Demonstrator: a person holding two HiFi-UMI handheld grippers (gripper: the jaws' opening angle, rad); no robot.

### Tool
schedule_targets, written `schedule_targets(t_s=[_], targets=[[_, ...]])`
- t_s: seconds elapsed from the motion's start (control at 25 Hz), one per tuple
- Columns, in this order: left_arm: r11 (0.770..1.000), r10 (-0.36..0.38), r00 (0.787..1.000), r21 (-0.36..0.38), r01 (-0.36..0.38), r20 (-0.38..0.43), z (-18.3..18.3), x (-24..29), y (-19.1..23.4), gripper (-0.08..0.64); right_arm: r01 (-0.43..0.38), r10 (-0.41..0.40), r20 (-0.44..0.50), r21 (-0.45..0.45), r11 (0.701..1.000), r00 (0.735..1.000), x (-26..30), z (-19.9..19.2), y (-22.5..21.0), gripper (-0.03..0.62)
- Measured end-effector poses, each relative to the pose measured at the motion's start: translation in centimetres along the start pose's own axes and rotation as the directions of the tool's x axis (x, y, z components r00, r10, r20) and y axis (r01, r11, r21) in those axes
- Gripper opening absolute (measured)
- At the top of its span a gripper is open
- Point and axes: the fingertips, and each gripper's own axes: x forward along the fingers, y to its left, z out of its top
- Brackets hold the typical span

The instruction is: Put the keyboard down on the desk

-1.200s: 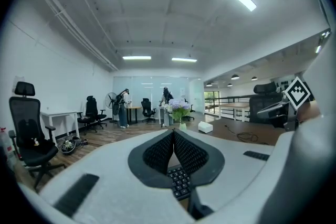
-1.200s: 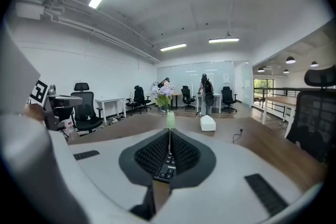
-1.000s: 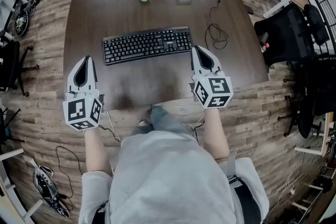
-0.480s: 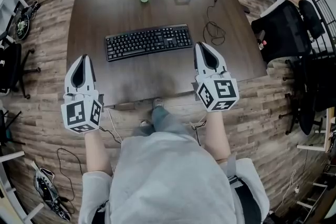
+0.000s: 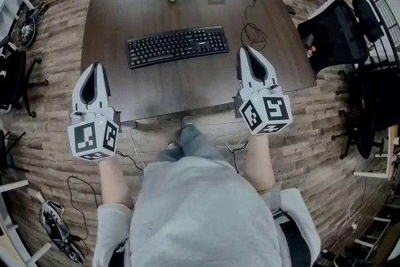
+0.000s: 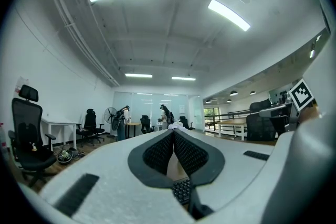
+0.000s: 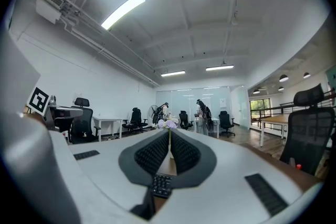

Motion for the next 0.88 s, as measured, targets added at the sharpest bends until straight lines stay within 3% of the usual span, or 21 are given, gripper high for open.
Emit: schedule_targets(t_s=[0.88], targets=[[1.000,0.018,0.999,-0.007,-0.017,0.045,1.9,-2.9,0.5,0.011,0.013,-0.009,0.078,-0.045,0.999,0.997,-3.0,2.8,1.5,0.015]])
